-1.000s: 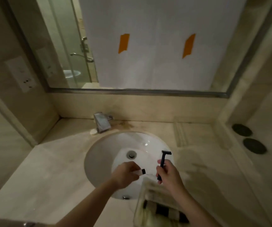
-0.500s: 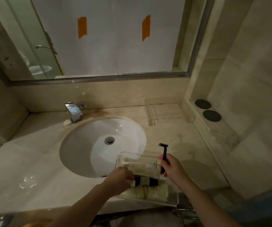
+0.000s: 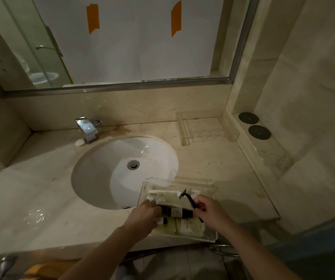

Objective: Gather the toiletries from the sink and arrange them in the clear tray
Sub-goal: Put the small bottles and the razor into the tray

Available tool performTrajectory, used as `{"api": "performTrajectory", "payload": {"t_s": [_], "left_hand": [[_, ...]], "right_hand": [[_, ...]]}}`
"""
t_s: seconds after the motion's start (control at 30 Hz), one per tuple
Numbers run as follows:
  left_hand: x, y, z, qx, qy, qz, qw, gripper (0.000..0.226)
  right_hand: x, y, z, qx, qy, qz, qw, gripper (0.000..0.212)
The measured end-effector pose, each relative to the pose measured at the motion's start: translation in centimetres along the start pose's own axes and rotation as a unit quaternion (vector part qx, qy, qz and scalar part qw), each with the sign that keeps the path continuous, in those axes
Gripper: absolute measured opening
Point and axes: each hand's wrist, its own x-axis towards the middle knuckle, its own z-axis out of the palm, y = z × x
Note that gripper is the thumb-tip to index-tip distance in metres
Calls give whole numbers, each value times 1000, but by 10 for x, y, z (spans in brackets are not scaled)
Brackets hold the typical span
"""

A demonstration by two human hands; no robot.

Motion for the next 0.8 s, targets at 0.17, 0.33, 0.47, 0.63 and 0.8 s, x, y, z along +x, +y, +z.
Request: {"api": "performTrajectory", "payload": {"t_s": [0.17, 0.33, 0.47, 0.63, 0.8], "left_hand": [[-1, -3, 0, -2, 10, -2, 1000, 23], [-3, -6, -1, -15, 2, -10, 1000, 28], [-3, -7, -3, -20, -6, -19, 1000, 33], [-3, -11, -2, -24, -12, -17, 999, 34], [-2, -9, -1, -22, -14, -19, 999, 37]], "right_hand": [[1, -1, 5, -87, -50, -53, 994, 13], [2, -6, 17, -197, -74, -119, 970, 16], [3, -7, 28, -234, -67, -144, 959, 15], [3, -5, 34, -266, -60, -150, 950, 18], [4, -3, 38, -281, -49, -162, 945, 18]]}}
